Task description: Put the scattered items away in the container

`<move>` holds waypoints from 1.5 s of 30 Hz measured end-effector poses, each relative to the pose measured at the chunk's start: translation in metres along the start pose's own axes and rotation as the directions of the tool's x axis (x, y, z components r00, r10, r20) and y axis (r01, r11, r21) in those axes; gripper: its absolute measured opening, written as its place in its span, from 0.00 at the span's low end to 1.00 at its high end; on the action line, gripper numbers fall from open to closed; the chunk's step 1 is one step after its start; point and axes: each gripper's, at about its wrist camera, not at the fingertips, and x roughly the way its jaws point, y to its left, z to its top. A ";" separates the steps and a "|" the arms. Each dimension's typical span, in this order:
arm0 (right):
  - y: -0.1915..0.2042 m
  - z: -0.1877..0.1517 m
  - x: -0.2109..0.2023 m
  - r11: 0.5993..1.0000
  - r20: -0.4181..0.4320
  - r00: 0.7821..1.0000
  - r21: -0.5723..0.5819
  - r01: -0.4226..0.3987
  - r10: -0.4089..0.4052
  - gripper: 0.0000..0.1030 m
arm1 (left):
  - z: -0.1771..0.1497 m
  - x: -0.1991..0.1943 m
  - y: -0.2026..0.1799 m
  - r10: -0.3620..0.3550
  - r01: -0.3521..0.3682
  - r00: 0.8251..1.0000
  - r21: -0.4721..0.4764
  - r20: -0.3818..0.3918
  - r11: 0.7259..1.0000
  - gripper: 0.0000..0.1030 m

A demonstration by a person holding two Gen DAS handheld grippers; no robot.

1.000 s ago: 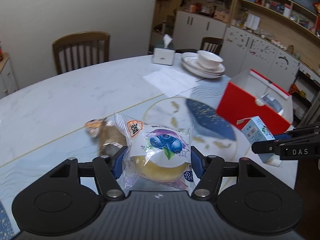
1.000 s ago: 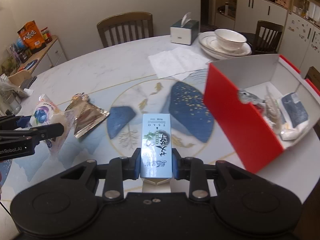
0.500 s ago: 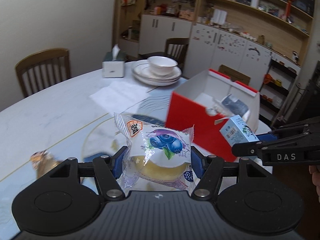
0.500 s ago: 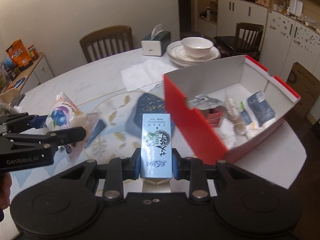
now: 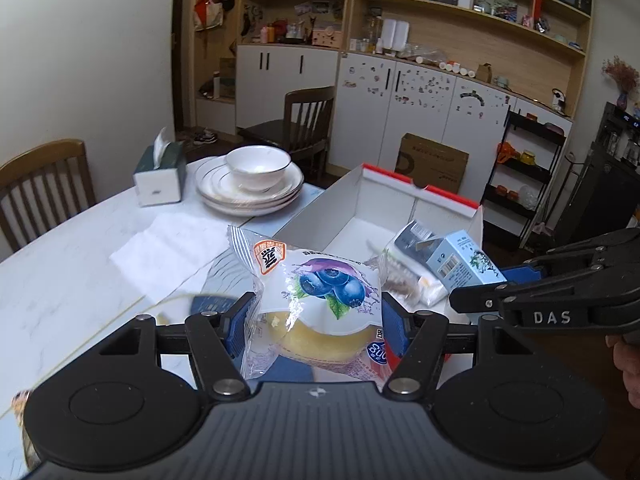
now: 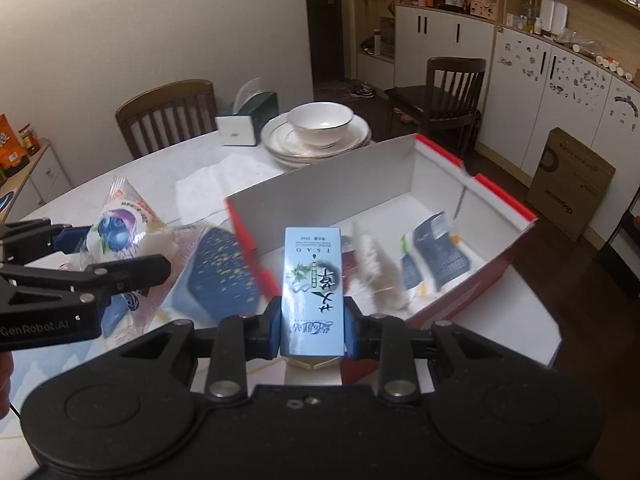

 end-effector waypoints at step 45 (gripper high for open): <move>-0.091 0.047 0.136 0.995 -0.174 0.983 -0.098 0.035 -0.052 0.28 | 0.051 0.185 -0.058 0.042 0.024 0.945 0.196 -0.324 0.980 0.62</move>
